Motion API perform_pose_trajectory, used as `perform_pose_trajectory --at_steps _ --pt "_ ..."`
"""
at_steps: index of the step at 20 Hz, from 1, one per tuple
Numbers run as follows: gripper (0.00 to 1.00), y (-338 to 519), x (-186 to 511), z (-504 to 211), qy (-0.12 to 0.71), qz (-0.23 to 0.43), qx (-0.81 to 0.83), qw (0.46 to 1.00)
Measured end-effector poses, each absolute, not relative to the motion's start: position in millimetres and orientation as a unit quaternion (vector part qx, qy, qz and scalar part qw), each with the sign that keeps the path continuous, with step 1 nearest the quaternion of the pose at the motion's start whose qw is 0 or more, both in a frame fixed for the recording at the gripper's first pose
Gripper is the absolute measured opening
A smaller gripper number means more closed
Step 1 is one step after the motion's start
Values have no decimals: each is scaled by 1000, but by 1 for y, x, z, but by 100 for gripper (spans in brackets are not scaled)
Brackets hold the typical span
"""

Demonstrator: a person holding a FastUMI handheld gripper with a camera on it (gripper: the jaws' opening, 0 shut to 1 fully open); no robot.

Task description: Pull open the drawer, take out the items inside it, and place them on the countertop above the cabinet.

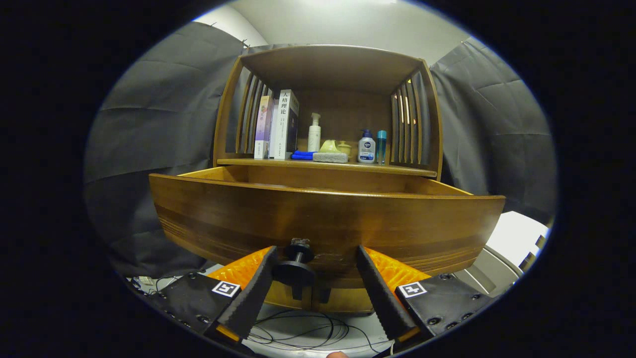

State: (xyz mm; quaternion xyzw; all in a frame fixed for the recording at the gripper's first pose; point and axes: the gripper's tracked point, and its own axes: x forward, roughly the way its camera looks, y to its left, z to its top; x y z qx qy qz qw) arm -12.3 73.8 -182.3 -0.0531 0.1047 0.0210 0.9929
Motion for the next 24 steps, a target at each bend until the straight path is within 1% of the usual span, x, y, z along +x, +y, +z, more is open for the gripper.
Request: perform_pose_trajectory --at_steps 8,15,23,24 --pt "100 64 1 -183 103 -5 -59 993" --pt "100 67 13 -183 91 -7 -69 993" --pt "100 67 55 -176 93 -7 -61 994" --pt "100 67 61 -178 104 -6 -58 993"
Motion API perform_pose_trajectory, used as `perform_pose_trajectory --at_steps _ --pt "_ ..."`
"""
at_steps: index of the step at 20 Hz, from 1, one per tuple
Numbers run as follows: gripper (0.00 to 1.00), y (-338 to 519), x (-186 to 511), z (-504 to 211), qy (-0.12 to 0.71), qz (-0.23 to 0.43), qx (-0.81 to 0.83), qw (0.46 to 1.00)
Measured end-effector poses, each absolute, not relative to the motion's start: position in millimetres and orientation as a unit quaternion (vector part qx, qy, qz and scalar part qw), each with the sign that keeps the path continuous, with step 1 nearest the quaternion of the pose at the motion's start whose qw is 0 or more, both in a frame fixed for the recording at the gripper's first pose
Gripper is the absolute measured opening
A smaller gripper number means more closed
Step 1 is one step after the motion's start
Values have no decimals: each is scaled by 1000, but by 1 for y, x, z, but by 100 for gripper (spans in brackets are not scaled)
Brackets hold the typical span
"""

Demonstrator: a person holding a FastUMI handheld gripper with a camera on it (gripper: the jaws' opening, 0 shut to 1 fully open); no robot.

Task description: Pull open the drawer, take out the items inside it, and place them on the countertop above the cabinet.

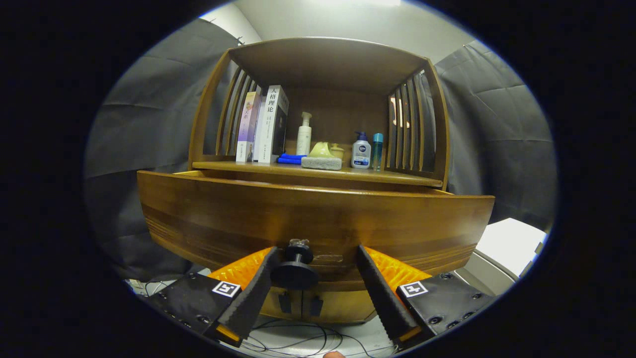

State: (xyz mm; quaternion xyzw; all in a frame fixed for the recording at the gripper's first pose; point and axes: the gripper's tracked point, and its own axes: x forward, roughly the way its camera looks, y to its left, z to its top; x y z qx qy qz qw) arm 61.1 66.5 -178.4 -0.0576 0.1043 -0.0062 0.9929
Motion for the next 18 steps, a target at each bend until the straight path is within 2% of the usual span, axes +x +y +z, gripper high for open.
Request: perform_pose_trajectory --at_steps 18 --pt "100 66 140 -179 113 -14 -45 993"
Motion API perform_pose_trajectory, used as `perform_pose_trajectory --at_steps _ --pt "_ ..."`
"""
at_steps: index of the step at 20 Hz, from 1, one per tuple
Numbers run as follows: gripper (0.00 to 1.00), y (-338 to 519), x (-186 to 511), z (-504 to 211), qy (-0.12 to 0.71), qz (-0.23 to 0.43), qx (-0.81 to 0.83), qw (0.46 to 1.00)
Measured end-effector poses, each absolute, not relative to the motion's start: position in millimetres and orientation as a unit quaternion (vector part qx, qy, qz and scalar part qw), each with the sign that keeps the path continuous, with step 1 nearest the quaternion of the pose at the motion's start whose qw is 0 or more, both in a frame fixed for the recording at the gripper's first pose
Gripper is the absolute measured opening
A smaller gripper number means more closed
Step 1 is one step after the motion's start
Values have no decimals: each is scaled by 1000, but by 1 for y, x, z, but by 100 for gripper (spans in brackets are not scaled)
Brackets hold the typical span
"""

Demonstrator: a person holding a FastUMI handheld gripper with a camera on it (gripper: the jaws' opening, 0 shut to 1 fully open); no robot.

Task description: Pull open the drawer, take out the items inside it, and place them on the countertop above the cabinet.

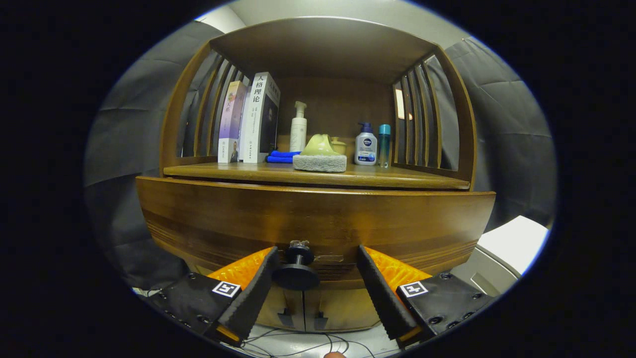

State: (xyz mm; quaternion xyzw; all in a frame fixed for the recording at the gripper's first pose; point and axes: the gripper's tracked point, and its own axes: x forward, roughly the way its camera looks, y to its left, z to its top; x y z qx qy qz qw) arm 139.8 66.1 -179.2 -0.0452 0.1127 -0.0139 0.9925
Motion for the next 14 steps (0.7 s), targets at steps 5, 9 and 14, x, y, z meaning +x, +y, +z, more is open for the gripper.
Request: perform_pose_trajectory --at_steps 5,9,14 --pt "100 68 159 -180 118 -18 -36 992" --pt "100 68 172 -181 114 -20 -39 993" --pt "100 70 181 -184 114 -23 -35 993"
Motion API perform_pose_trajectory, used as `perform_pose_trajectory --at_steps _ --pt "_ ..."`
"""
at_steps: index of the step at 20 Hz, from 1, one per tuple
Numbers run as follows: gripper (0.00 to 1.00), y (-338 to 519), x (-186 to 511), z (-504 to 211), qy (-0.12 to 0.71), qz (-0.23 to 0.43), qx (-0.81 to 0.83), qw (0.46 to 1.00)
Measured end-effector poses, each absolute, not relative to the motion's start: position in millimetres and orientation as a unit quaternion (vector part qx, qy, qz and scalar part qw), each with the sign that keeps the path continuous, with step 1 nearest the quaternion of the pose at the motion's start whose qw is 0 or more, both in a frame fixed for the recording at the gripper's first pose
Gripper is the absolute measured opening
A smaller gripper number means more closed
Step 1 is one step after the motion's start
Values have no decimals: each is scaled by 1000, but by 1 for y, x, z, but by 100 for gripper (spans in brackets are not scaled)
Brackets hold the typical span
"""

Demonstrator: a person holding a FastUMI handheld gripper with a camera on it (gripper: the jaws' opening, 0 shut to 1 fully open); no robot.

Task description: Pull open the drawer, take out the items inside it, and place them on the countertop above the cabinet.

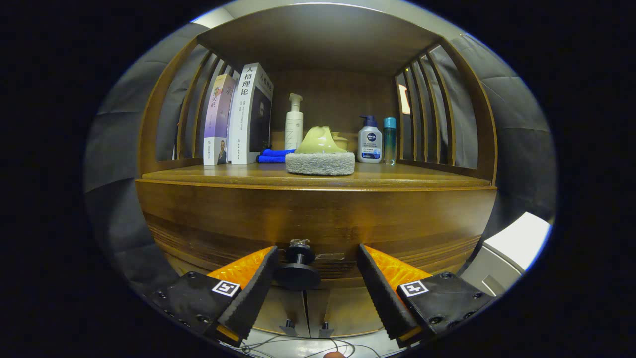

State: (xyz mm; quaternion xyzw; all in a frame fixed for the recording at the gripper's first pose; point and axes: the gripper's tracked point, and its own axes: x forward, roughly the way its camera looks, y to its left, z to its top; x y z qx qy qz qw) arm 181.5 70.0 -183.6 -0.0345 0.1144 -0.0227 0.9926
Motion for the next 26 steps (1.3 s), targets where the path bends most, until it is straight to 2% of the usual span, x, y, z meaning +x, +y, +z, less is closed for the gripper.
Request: perform_pose_trajectory --at_steps 5,8,17,26 --pt "98 72 179 -182 111 -15 -37 993" --pt "98 73 163 -153 87 -1 -17 996" --pt "98 51 54 -39 -11 22 -40 999" --pt "98 25 -4 -19 -6 16 -39 999"
